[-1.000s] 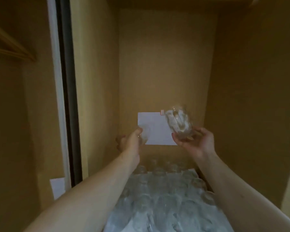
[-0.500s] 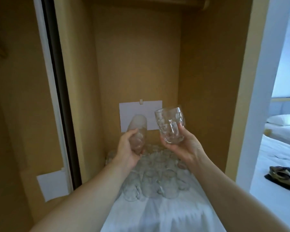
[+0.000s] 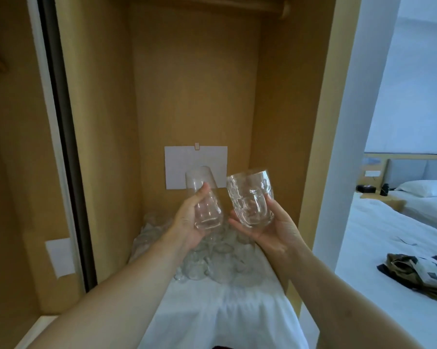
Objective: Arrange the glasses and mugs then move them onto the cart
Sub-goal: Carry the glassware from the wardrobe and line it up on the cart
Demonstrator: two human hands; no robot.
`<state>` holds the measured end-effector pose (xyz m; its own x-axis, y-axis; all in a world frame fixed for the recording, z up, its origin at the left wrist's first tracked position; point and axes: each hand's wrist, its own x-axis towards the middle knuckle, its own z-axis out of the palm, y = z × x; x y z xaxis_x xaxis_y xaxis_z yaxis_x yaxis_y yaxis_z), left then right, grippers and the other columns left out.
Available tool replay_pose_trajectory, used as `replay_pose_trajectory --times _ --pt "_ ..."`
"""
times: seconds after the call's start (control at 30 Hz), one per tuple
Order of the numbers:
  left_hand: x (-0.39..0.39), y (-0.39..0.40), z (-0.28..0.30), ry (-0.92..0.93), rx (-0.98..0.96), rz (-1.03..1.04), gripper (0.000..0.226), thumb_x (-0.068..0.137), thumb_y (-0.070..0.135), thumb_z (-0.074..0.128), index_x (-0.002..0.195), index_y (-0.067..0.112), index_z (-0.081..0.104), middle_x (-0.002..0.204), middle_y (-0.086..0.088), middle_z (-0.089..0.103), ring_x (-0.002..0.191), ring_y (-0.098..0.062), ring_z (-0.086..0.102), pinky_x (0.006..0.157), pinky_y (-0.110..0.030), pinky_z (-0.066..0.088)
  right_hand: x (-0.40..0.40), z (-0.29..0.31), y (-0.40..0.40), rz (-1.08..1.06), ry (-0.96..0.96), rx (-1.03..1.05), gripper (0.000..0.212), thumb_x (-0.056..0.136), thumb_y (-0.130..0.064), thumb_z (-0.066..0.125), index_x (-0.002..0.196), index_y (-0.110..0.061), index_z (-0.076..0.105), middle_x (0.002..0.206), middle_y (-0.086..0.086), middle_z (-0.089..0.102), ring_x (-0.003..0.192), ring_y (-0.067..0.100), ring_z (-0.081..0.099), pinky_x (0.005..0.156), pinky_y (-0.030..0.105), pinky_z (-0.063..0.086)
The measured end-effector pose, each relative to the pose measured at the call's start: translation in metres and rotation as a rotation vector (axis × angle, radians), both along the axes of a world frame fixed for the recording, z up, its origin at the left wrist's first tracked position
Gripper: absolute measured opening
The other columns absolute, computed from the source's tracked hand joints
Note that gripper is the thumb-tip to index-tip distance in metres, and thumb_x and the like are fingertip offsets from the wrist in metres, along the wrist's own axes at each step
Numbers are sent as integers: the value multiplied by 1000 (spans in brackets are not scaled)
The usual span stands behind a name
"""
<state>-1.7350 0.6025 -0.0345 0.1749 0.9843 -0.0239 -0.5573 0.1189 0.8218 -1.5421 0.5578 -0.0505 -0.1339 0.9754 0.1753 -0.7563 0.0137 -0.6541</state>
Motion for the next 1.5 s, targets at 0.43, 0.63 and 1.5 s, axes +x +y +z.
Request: replay_pose_trajectory --times 0.43,0.63,1.5 --pt "171 -93 -18 184 117 -152 29 75 48 74 72 20 79 85 -8 73 66 -28 67 66 -34 50 164 -21 -107 -76 44 -17 53 92 -51 67 126 -10 66 137 10 55 125 28 53 119 43 29" --pt "287 -124 -25 330 174 -266 74 66 60 79 126 20 61 117 -7 71 96 -34 72 82 -56 61 287 -46 -165 -170 27 0 75 92 -51 63 152 -13 40 152 14 40 135 31 40 125 48 14" --pt "835 -218 -94 374 185 -1346 72 66 51 83 124 12 65 120 -13 69 82 -29 75 74 -51 62 640 -93 -391 -1163 -69 -303 81 53 -35 100 123 -4 71 132 23 62 117 38 63 101 54 51"
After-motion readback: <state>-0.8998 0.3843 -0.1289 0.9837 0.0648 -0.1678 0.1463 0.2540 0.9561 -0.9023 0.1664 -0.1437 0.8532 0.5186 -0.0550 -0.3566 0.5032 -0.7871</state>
